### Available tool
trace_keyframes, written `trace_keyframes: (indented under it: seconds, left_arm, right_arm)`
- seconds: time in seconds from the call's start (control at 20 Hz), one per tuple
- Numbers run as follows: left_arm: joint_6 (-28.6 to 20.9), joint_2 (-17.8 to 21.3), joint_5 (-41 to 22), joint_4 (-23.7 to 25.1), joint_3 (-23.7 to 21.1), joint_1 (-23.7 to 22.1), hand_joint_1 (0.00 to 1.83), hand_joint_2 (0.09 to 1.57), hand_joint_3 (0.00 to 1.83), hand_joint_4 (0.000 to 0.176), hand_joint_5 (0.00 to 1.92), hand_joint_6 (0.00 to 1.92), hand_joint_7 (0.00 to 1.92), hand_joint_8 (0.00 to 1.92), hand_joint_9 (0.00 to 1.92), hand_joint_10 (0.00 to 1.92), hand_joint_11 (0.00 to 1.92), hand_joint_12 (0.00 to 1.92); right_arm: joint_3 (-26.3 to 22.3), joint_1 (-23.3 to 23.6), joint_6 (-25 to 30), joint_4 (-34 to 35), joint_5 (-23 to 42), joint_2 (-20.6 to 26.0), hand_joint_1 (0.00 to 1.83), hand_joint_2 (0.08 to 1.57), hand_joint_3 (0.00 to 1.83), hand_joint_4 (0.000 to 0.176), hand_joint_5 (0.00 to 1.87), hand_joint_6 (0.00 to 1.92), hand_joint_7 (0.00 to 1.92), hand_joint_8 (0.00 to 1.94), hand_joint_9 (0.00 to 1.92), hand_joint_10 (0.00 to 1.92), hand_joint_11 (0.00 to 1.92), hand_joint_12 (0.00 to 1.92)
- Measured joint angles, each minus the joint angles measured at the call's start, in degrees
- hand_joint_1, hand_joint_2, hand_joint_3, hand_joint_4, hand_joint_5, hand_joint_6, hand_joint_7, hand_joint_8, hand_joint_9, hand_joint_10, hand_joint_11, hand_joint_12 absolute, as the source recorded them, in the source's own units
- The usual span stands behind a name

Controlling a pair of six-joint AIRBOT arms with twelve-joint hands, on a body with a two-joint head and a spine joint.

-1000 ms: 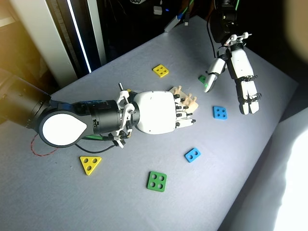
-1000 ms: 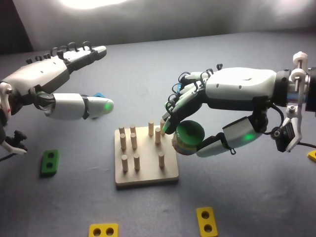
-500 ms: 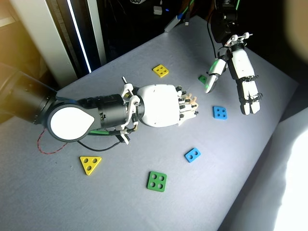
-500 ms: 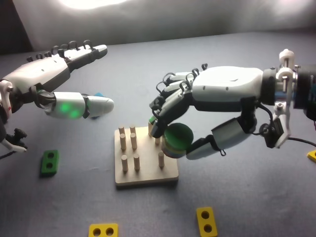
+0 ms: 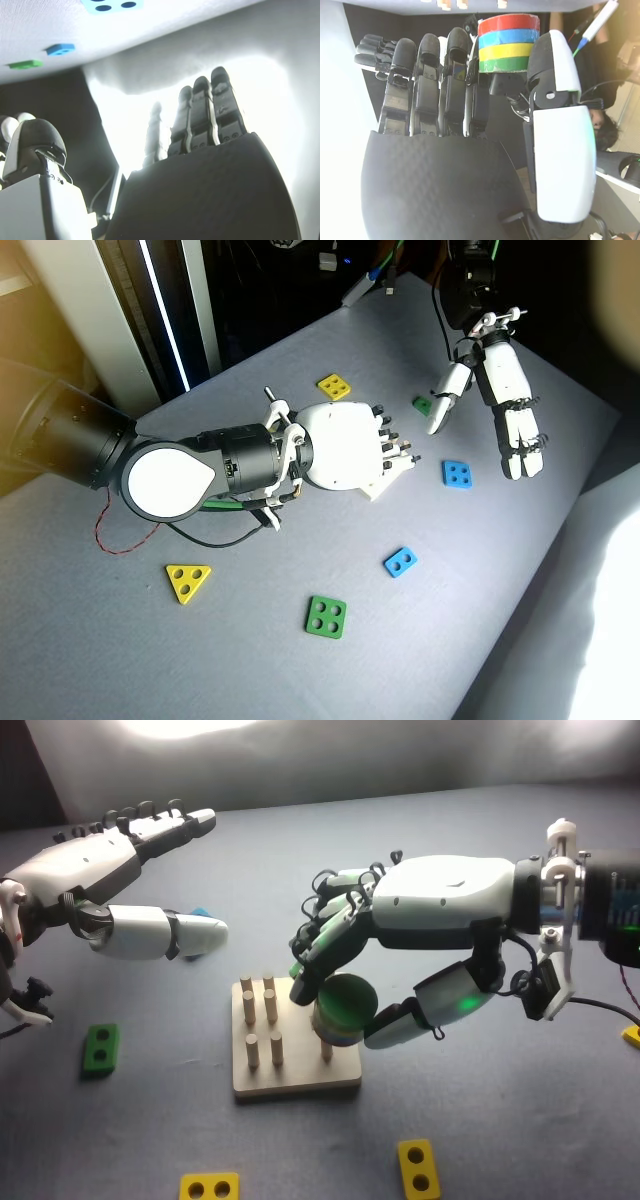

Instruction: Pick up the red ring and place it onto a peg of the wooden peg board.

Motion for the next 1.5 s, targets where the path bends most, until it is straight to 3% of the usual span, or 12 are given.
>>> trace_keyframes:
  seconds: [0.05,0.1,0.15,0.25,0.45,1.5]
  left_arm:
    - [0.0,0.0,0.0,0.0,0.0,0.0,0.46,1.01,0.0,0.176,0.07,0.0,0.0,0.0,0.0,0.0,0.0,0.0]
    - [0.0,0.0,0.0,0.0,0.0,0.0,0.46,1.01,0.0,0.176,0.06,0.0,0.0,0.0,0.0,0.0,0.0,0.0]
    - [0.0,0.0,0.0,0.0,0.0,0.0,0.46,1.01,0.0,0.176,0.06,0.0,0.0,0.0,0.0,0.0,0.0,0.0]
    - [0.0,0.0,0.0,0.0,0.0,0.0,0.46,1.01,0.0,0.176,0.06,0.0,0.0,0.0,0.0,0.0,0.0,0.0]
    - [0.2,0.0,0.1,0.0,0.1,0.0,0.45,1.01,0.0,0.176,0.06,0.0,0.0,0.0,0.0,0.0,0.0,0.0]
    - [0.4,-0.2,0.9,0.4,0.2,-0.9,0.46,1.02,0.0,0.176,0.06,0.0,0.0,0.0,0.0,0.0,0.0,0.0]
  right_arm:
    - [0.0,0.1,0.1,-0.4,0.0,-0.2,1.14,1.13,0.0,0.0,0.94,1.06,0.67,0.01,0.4,0.19,0.0,1.25]
    - [0.0,0.2,0.1,-0.5,0.0,-0.3,1.12,1.14,0.0,0.0,0.93,1.08,0.68,0.01,0.4,0.18,0.0,1.04]
    - [0.0,0.2,0.1,-0.3,0.0,-0.4,1.12,1.14,0.0,0.0,0.92,1.09,0.67,0.0,0.4,0.18,0.0,1.01]
    - [0.2,0.5,0.1,-0.6,0.1,-0.6,1.14,1.14,0.0,0.0,0.93,1.07,0.66,0.01,0.4,0.17,0.0,1.19]
    - [0.3,0.5,0.2,-1.1,0.1,-0.9,1.15,1.13,0.0,0.0,0.94,1.05,0.67,0.01,0.42,0.18,0.0,1.3]
    - [1.7,0.6,1.3,-3.6,-1.0,-3.1,1.14,1.13,0.0,0.0,0.95,1.03,0.68,0.0,0.42,0.11,0.0,1.24]
